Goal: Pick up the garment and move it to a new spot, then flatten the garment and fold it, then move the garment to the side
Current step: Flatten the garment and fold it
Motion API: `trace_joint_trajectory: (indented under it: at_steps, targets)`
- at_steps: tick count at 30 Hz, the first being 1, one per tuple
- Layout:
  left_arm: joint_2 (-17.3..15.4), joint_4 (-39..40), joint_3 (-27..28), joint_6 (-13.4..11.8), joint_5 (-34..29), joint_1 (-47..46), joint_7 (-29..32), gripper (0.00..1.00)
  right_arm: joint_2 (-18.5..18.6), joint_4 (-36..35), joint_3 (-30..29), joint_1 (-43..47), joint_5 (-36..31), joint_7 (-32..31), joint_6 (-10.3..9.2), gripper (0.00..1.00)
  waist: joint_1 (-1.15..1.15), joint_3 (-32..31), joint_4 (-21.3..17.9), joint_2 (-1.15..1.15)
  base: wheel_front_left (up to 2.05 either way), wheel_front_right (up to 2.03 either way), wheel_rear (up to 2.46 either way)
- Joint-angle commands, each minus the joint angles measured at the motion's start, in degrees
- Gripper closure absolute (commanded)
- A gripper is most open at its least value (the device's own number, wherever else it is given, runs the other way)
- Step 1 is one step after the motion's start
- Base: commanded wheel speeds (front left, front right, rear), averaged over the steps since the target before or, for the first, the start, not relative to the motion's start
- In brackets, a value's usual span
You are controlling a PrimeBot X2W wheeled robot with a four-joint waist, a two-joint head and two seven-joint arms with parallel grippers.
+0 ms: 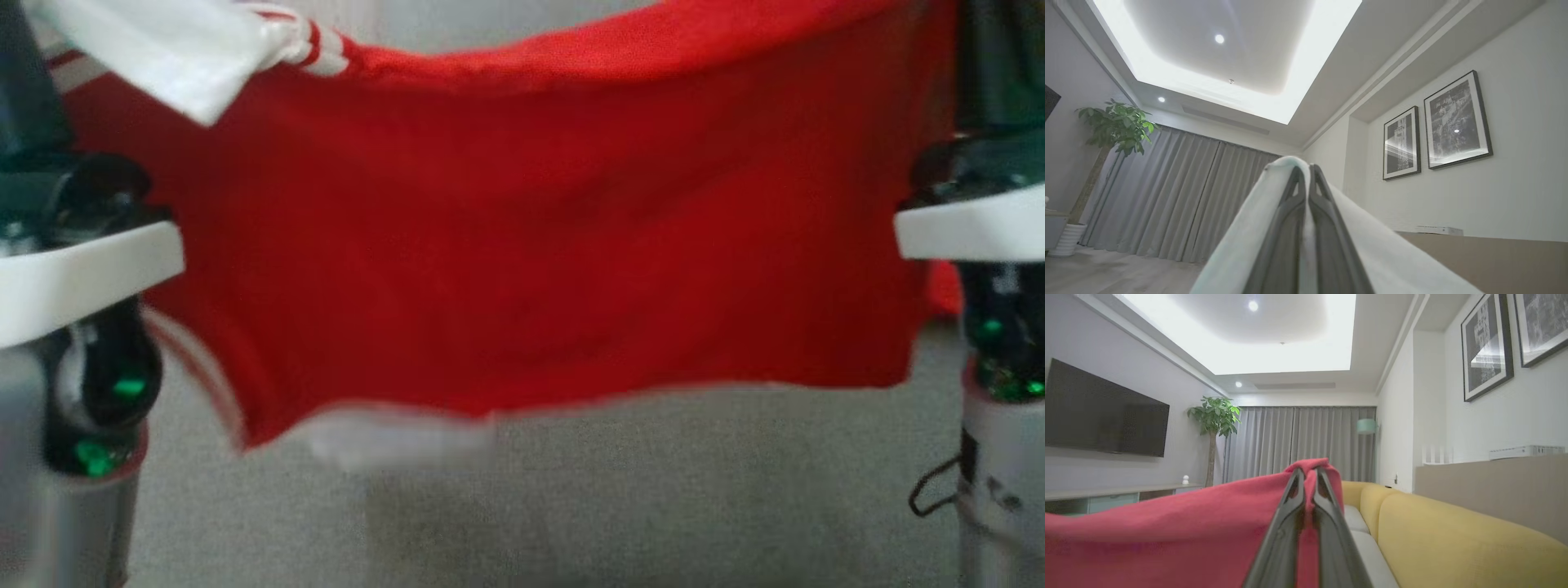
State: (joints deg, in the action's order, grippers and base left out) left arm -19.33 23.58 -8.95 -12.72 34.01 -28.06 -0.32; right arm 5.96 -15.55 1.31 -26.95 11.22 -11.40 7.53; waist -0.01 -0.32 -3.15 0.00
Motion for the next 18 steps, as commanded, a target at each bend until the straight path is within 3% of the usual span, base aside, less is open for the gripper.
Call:
trace_joint_trajectory:
  at_steps: [1, 5, 9, 12, 14, 18]
  targets:
    - [-2.59, 2.55, 2.83, -0.37, 0.62, -1.67, 1.48, 1.00, -0.93, -2.92, 0.64, -0.19, 0.84, -1.47, -0.04, 1.00, 0.01, 1.13, -0.20, 0.00, 0.00, 0.00, 0.00]
    - [-4.80, 5.46, 2.97, -0.66, 1.15, -2.10, 5.68, 1.00, -2.03, -8.80, -1.22, 1.14, 2.25, -6.65, -0.04, 1.00, 0.01, 4.79, 0.15, 0.00, 0.00, 0.00, 0.00]
    - [-5.92, -1.29, 2.36, 1.16, 1.59, -7.22, 6.81, 1.00, -1.27, -6.91, -1.55, -3.80, 1.72, -8.36, -0.04, 1.00, 0.01, 10.68, 0.32, 0.00, 0.00, 0.00, 0.00]
    - [-4.83, -11.74, 1.69, 2.88, 2.78, -14.78, 6.57, 1.00, -1.28, 1.77, -3.00, -11.56, 4.70, -8.57, -0.04, 1.00, 0.01, 15.04, 0.33, 0.00, 0.00, 0.00, 0.00]
    - [-4.95, -23.90, -0.10, 6.12, 1.06, -25.55, 4.69, 1.00, -1.39, 13.13, -3.87, -22.83, 5.23, -7.44, -0.04, 1.00, 0.01, 18.95, 0.28, 0.00, 0.00, 0.00, 0.00]
    - [-4.39, -39.64, -1.24, 8.64, -1.91, -40.29, 0.13, 1.00, -0.33, 29.91, -2.29, -38.40, 2.09, 0.39, -0.04, 1.00, 0.01, 22.10, 0.18, 0.00, 0.00, 0.00, 0.00]
